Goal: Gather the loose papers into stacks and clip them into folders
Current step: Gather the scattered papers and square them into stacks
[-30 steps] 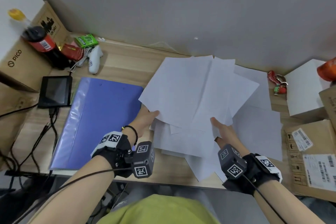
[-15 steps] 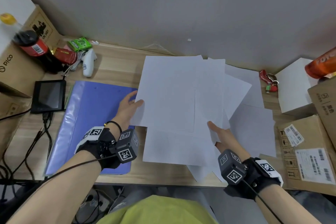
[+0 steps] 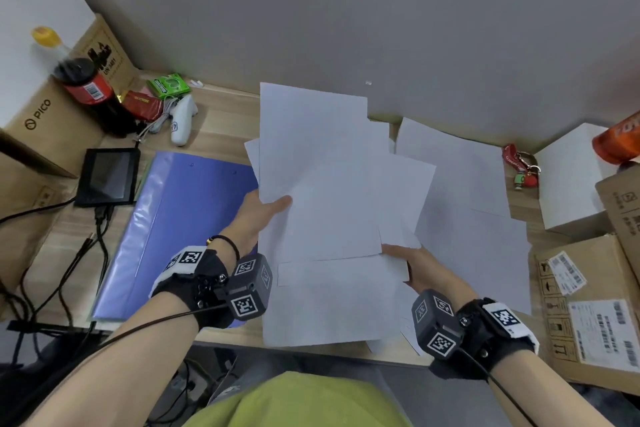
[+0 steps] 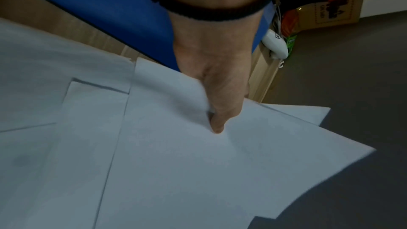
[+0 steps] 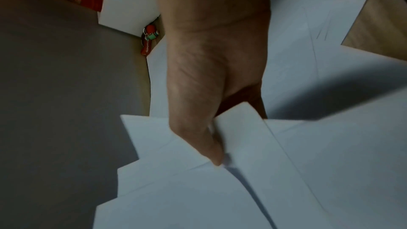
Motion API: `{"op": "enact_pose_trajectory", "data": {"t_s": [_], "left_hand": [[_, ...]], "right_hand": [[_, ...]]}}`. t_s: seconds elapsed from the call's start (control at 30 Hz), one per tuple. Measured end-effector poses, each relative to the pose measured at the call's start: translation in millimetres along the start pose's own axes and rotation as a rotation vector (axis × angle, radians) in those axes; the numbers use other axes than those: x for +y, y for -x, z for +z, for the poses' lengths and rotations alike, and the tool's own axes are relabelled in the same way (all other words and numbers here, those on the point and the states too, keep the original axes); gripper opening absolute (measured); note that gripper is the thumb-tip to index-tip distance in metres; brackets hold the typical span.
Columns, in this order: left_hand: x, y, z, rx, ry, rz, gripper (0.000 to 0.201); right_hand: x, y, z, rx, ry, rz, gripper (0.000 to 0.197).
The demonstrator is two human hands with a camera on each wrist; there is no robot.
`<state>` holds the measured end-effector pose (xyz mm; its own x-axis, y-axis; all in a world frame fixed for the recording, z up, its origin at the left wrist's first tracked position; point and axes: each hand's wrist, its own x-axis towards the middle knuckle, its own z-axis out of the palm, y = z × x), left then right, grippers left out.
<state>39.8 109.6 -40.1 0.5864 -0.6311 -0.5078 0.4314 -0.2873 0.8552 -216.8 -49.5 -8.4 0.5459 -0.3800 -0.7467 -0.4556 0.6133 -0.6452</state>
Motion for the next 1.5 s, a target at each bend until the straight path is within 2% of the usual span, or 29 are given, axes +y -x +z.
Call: {"op": "enact_pose_trajectory", "data": {"t_s": [0.07, 0.13, 0.17, 0.2, 0.27, 0.3, 0.37, 0.53, 0.73, 0.9, 1.0, 1.03, 1.17, 1.27, 1.4, 1.5], "left_hand": [[3, 4, 1, 0.028, -0.004, 0.025, 0.040], [9, 11, 5, 0.044, -0.005, 0.046, 0.040], [13, 14, 9, 0.047, -0.005, 0.066, 0.040], [18, 17, 13, 0.049, -0.003, 0.089, 0.041], [33, 23, 21, 0.041, 0.010, 0.156, 0.043], [41, 26, 26, 0.029, 0.022, 0.198, 0.046], [58, 33, 35, 0.006, 0.062, 0.281, 0.050], [91, 41, 49, -0.011, 0.177, 0.412, 0.036], [64, 37, 52, -0.032, -0.072, 0.302, 0.042], [77, 44, 51, 0.011, -0.080, 0.349, 0.045], [94, 45, 46, -0.007, -0.088, 0.436, 0.023], [95, 46, 45, -0.038, -0.111, 0.451, 0.023], [75, 44, 38, -0.149, -0.223, 0.352, 0.043], [67, 42, 37, -0.157, -0.212, 0.314, 0.043], [82, 42, 37, -0.127, -0.201, 0.383, 0.037], [91, 43, 34, -0.133, -0.162, 0.406, 0.029]], "right_hand": [[-3, -2, -3, -0.021, -0.008, -0.031, 0.030], [-7, -1, -7, -0.004, -0.015, -0.054, 0.063], [-12, 0, -9, -0.007, 0.007, -0.074, 0.069], [-15, 0, -12, 0.002, 0.041, -0.116, 0.060], [-26, 0, -16, 0.034, 0.149, -0.187, 0.028], [-35, 4, -16, 0.057, 0.212, -0.228, 0.019], [-54, 12, -17, 0.084, 0.279, -0.337, 0.014], [-90, 36, -18, 0.051, 0.295, -0.533, 0.016], [-62, 23, -13, 0.099, 0.394, -0.456, 0.026], [-65, 30, -4, 0.130, 0.367, -0.483, 0.032], [-75, 41, 2, 0.113, 0.351, -0.558, 0.034], [-75, 44, 5, 0.098, 0.339, -0.575, 0.034], [-62, 42, 16, 0.078, 0.295, -0.589, 0.036], [-54, 37, 22, 0.107, 0.265, -0.587, 0.033], [-68, 39, 26, 0.160, 0.222, -0.598, 0.027], [-75, 42, 23, 0.157, 0.159, -0.610, 0.040]]}}
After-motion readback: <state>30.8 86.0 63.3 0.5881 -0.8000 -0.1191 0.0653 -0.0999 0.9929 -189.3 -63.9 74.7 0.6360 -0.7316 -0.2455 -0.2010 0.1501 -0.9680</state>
